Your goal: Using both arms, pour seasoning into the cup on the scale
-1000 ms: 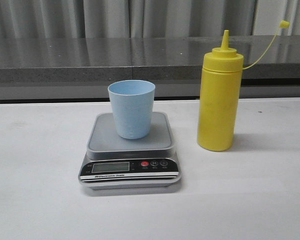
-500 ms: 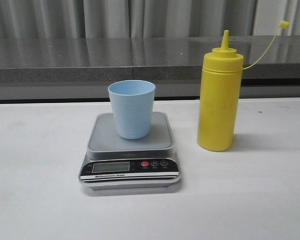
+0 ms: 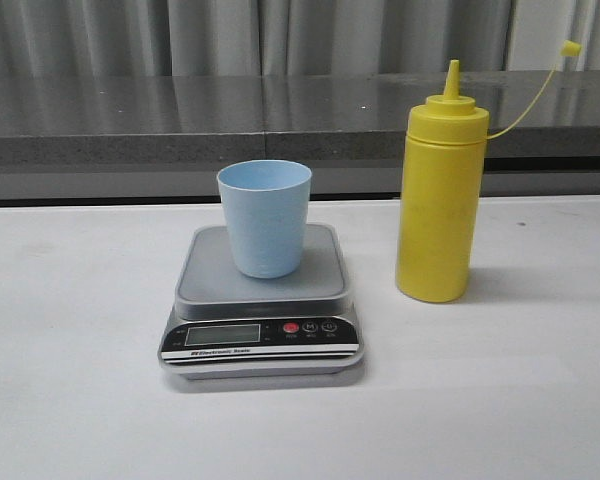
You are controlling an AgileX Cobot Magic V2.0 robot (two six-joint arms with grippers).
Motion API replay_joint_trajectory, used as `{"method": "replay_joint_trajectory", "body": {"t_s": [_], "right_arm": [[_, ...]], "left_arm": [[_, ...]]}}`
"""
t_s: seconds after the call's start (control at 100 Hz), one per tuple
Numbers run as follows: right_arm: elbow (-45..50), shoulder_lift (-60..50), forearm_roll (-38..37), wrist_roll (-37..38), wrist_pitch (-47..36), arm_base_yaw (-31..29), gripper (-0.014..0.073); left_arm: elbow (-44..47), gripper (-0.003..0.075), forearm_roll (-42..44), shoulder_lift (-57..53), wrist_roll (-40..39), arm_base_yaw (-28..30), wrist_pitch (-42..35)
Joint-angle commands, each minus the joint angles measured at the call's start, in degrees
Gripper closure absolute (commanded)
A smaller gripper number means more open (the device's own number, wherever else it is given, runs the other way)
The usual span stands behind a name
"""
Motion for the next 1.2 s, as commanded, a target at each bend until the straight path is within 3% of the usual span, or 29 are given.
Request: {"method": "replay_joint_trajectory", "body": {"t_s": [0.0,0.85,1.01,1.19], "right_arm": [[-1.28,-1.26,-0.26,0.19,-4.60,-0.19,0.0660],[-1.28,-1.26,-0.26,0.19,-4.60,-0.19,0.0660],[-1.28,-1.26,-0.26,0.19,-4.60,-0.19,0.0660],[-1.28,-1.26,-0.26,0.19,-4.60,-0.19,0.0660]], "left_arm": [[-1.55,0.0740,0.22,0.55,-0.28,0.14,-4.40],[-1.55,0.0740,0.22,0.55,-0.28,0.14,-4.40],[-1.55,0.0740,-0.07,0.55,-0.15,0.14,-7.81],[1.03,0.0740,-4.90,0.55,12.88,0.14,-15.96]]}}
